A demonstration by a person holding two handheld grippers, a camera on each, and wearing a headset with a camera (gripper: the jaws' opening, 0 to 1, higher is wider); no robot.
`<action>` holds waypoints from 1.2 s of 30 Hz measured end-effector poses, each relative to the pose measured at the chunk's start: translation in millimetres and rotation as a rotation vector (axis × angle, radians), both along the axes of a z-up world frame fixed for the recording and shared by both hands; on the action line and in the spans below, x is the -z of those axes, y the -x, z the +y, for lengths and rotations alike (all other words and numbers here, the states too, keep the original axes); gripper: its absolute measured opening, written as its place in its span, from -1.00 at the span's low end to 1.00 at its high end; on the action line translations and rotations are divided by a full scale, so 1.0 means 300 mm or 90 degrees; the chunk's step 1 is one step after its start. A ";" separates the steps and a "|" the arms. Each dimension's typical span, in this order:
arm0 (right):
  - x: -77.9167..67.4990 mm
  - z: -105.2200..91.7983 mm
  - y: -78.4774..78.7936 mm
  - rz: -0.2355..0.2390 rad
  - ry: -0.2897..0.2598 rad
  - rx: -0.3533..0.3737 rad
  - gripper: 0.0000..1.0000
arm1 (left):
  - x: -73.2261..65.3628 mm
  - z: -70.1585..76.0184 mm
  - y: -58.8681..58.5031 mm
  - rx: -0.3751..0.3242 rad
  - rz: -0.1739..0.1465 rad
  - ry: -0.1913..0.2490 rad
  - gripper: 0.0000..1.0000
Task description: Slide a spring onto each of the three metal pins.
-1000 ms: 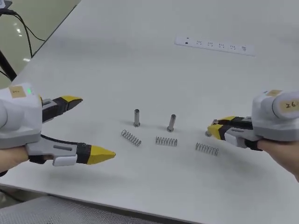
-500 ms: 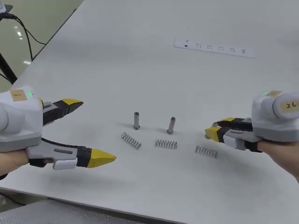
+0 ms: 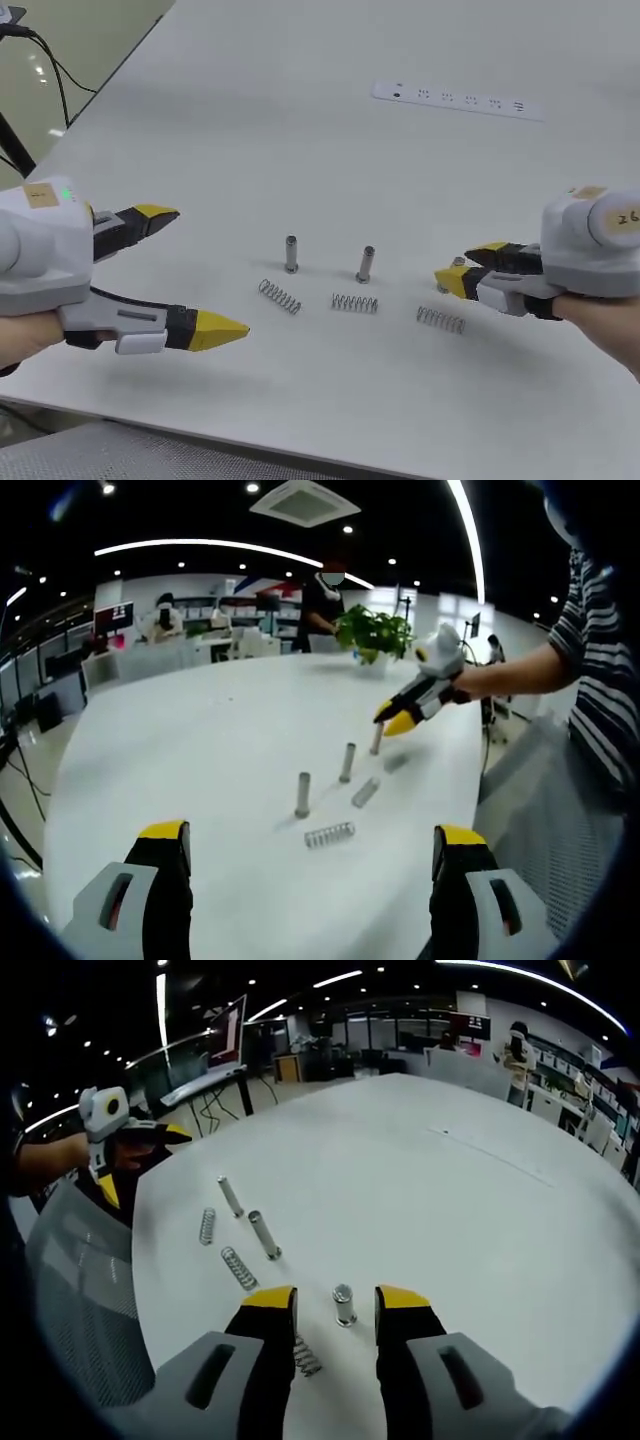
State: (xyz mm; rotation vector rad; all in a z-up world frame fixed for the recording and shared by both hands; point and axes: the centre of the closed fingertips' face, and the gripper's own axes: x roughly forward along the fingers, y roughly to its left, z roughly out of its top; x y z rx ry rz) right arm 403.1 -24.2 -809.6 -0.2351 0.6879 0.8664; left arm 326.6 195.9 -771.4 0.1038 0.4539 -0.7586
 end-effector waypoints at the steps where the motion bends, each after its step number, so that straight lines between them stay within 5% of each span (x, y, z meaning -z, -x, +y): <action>1: -0.003 0.000 0.001 -0.002 0.000 -0.001 -0.42 | 0.001 0.000 0.000 0.000 0.000 -0.001 0.96; 20: -0.042 -0.019 0.015 -0.018 0.002 -0.020 -0.38 | 0.004 -0.002 0.001 0.001 0.001 -0.002 0.96; 36: -0.013 -0.017 0.101 -0.032 0.075 -0.149 -0.38 | 0.013 -0.005 0.010 0.007 0.008 -0.005 0.96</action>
